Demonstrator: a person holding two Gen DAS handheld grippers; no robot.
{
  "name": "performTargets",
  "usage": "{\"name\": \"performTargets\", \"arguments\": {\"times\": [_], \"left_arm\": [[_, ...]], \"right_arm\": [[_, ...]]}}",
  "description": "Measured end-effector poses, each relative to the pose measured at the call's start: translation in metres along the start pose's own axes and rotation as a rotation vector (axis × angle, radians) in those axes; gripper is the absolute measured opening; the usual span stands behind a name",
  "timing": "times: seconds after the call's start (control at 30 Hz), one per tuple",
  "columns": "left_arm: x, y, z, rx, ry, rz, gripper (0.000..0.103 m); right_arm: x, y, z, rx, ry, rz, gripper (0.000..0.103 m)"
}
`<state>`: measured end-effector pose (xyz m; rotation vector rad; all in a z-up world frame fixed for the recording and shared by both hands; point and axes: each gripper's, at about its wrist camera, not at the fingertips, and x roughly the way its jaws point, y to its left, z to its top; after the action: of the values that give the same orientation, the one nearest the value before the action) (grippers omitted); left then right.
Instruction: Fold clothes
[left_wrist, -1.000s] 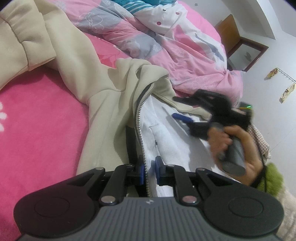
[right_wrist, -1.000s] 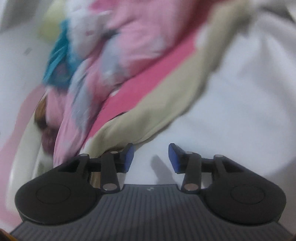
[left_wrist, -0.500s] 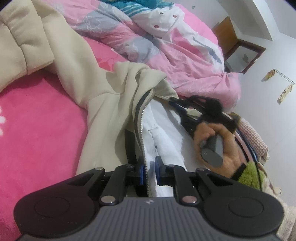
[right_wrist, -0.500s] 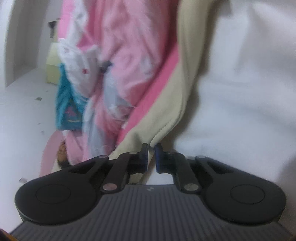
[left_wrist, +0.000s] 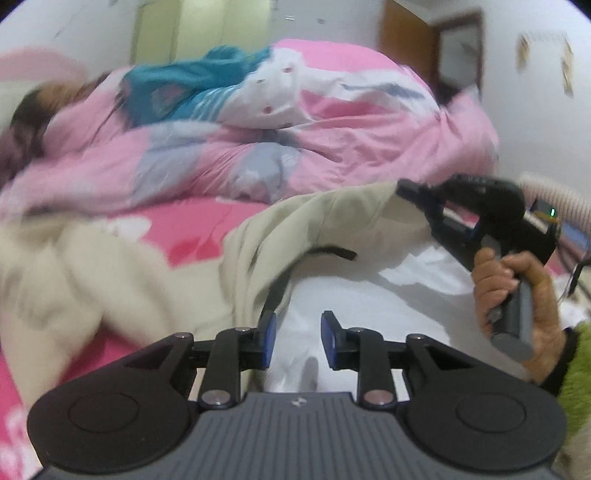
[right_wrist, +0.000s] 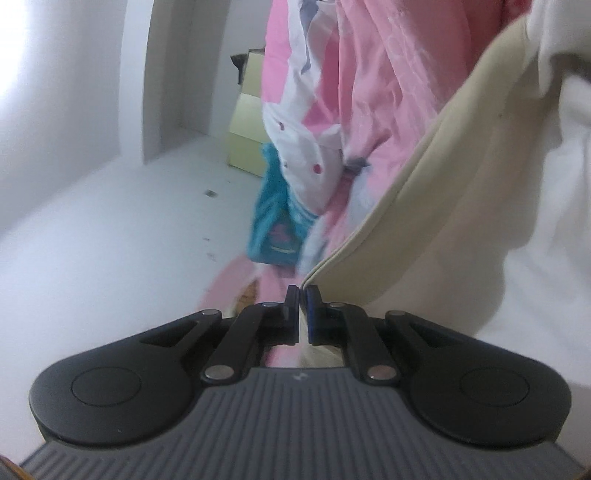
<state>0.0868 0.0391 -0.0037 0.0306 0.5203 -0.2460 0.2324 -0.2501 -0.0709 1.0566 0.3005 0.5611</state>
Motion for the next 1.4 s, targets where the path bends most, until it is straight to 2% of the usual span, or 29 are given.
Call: {"name": "performTargets", "arguments": {"times": [0.1,0.17,0.27,0.37,0.4,0.43,0.47,0.5,0.57,0.63,0.67,0.7,0.73,0.8,0.87,0.97,1.03,1.1,1.17,1.3,1.4], "left_arm": [[0.025,-0.019,0.018,0.117,0.04,0.035,0.033],[0.046,-0.025,0.023,0.149,0.087,0.06,0.033],[0.069,-0.021,0.023,0.101,0.15,0.065,0.032],[0.069,-0.008,0.022,0.019,0.159,0.043,0.032],[0.065,-0.003,0.02,-0.007,0.158,0.033,0.032],[0.059,0.001,0.019,-0.026,0.151,0.023,0.032],[0.052,0.004,0.019,-0.034,0.142,0.019,0.032],[0.045,0.006,0.02,-0.042,0.132,0.016,0.032],[0.029,0.014,0.02,-0.077,0.104,-0.013,0.037],[0.017,0.027,0.02,-0.139,0.073,-0.034,0.047],[0.012,0.034,0.02,-0.175,0.053,-0.035,0.056],[0.012,0.042,0.021,-0.214,0.032,-0.018,0.059],[0.014,0.051,0.021,-0.263,0.013,0.004,0.059],[0.025,0.069,0.018,-0.349,-0.003,0.027,0.057],[0.037,0.086,0.01,-0.428,-0.01,0.035,0.054],[0.05,0.103,-0.005,-0.5,0.069,0.023,0.047],[0.048,0.107,-0.006,-0.51,0.074,-0.004,0.048],[0.044,0.106,-0.004,-0.509,0.065,-0.018,0.048],[0.042,0.103,-0.004,-0.504,0.064,-0.03,0.048],[0.038,0.095,-0.008,-0.463,0.083,-0.016,0.047],[0.035,0.094,-0.009,-0.452,0.087,-0.027,0.047]], "right_arm": [[-0.004,-0.001,0.006,-0.004,0.018,0.029,0.0],[-0.006,-0.001,0.009,-0.007,0.03,0.049,0.0],[-0.01,-0.001,0.015,-0.011,0.048,0.079,0.003],[-0.014,-0.002,0.02,-0.015,0.066,0.108,0.007],[-0.015,-0.002,0.022,-0.017,0.072,0.118,0.021],[-0.013,0.001,0.019,-0.046,0.1,0.09,0.034],[-0.01,0.004,0.016,-0.075,0.129,0.061,0.059],[-0.007,0.006,0.014,-0.105,0.157,0.033,0.065],[0.002,0.008,0.006,-0.146,0.209,-0.026,0.065],[0.012,0.005,-0.006,-0.186,0.247,-0.105,0.065],[0.015,0.004,-0.011,-0.211,0.249,-0.148,0.065],[0.018,0.003,-0.016,-0.237,0.238,-0.191,0.064],[0.022,0.001,-0.019,-0.257,0.222,-0.227,0.062],[0.025,-0.002,-0.023,-0.265,0.217,-0.239,0.054],[0.029,-0.004,-0.027,-0.273,0.221,-0.245,0.053],[0.035,-0.007,-0.033,-0.29,0.247,-0.247,0.049],[0.042,-0.007,-0.037,-0.31,0.281,-0.253,0.039],[0.051,-0.004,-0.044,-0.354,0.327,-0.265,0.012],[0.053,0.005,-0.049,-0.411,0.333,-0.285,0.007],[0.043,0.032,-0.042,-0.496,0.269,-0.326,0.005],[0.04,0.067,-0.025,-0.644,0.245,-0.37,0.005]]}}
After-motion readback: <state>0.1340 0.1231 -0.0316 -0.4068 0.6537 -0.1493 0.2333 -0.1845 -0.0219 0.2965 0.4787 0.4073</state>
